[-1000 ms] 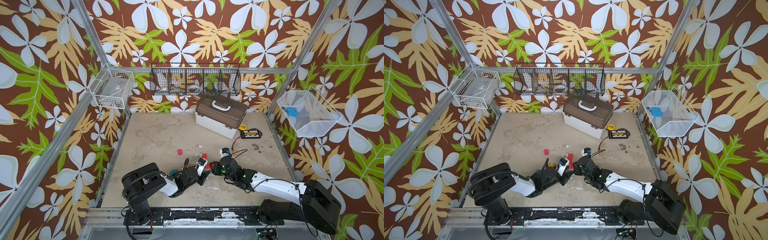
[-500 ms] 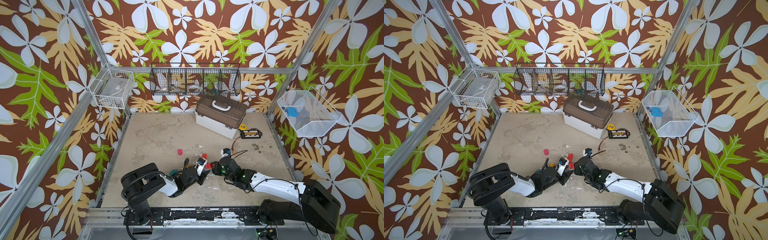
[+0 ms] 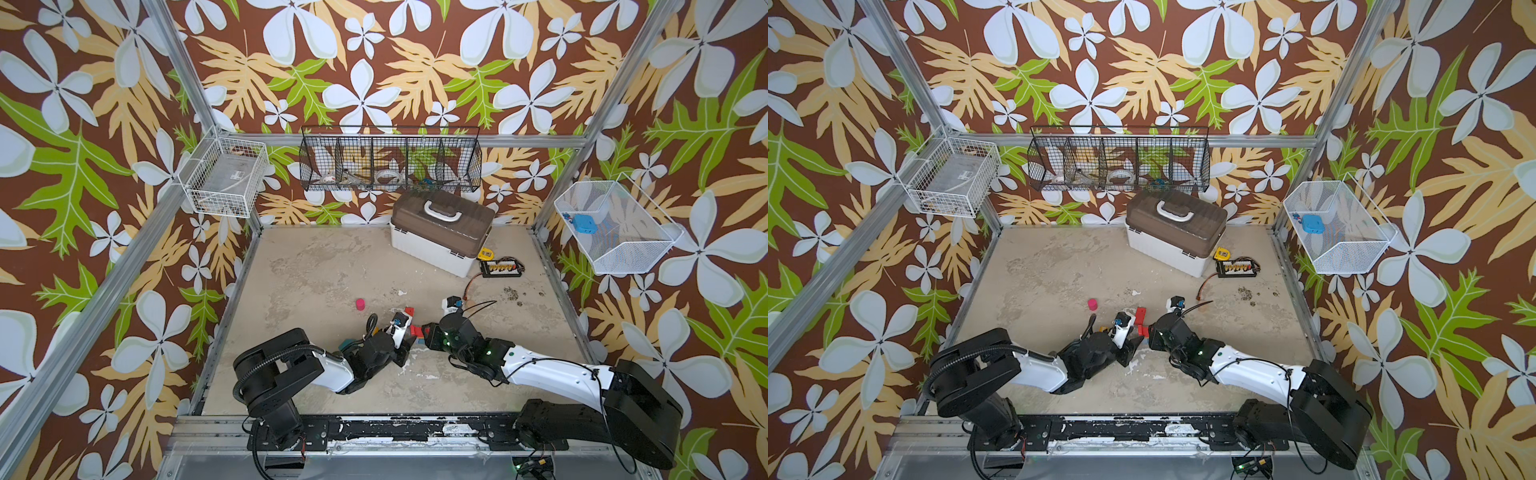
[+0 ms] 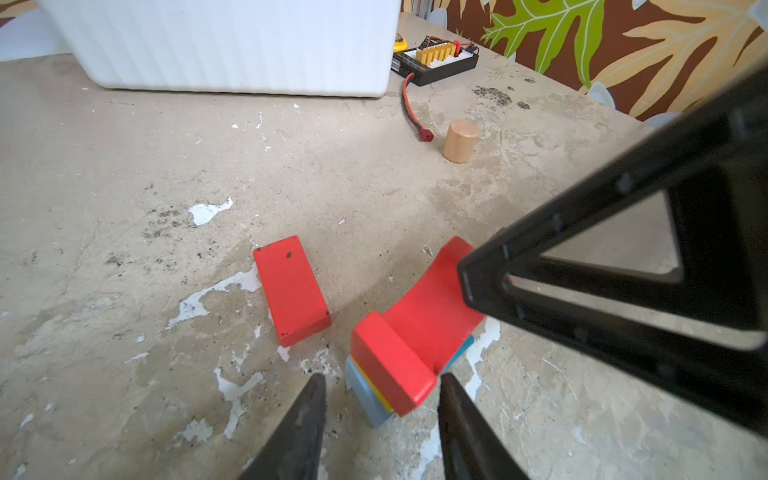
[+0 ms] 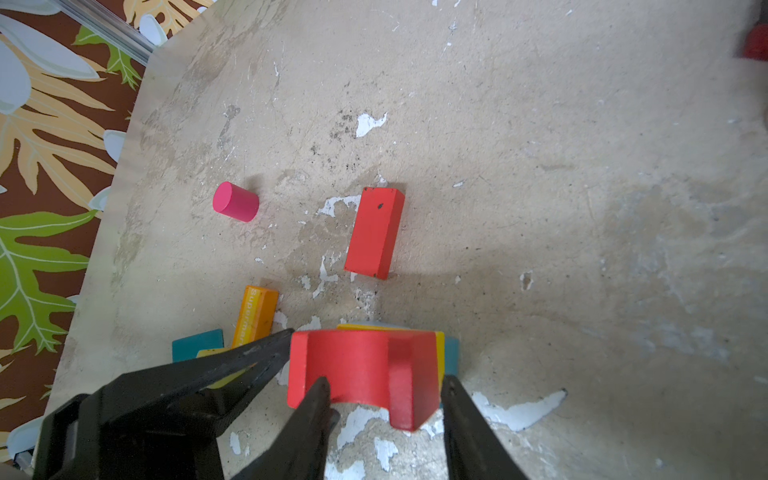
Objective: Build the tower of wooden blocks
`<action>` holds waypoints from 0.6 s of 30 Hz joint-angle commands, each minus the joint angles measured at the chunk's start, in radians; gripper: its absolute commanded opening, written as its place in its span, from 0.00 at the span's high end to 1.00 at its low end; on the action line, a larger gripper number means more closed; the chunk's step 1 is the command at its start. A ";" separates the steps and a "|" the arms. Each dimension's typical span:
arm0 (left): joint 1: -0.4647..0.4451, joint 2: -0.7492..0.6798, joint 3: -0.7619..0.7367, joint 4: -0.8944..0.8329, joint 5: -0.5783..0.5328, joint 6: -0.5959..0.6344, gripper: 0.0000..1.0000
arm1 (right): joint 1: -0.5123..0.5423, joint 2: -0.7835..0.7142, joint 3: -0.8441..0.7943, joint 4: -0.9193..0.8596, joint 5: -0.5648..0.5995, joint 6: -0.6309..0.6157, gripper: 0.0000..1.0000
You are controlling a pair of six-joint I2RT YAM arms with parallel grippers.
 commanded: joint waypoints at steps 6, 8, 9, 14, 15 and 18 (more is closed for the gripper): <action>0.003 -0.014 0.003 -0.004 -0.018 0.006 0.54 | 0.002 -0.009 0.002 -0.003 0.017 -0.008 0.55; 0.003 -0.023 0.001 -0.004 -0.019 0.007 0.54 | 0.002 -0.009 0.002 -0.004 0.018 -0.008 0.55; 0.003 -0.029 0.003 -0.008 -0.020 0.005 0.54 | 0.002 -0.009 0.003 -0.005 0.018 -0.010 0.55; 0.002 -0.091 -0.019 -0.018 -0.001 -0.002 0.55 | 0.002 -0.017 0.013 -0.031 0.039 -0.018 0.55; 0.003 -0.122 -0.030 -0.022 0.004 -0.010 0.54 | 0.002 -0.024 0.016 -0.042 0.047 -0.022 0.55; 0.003 -0.252 -0.072 -0.049 -0.028 -0.039 0.54 | 0.002 -0.058 0.023 -0.081 0.077 -0.038 0.56</action>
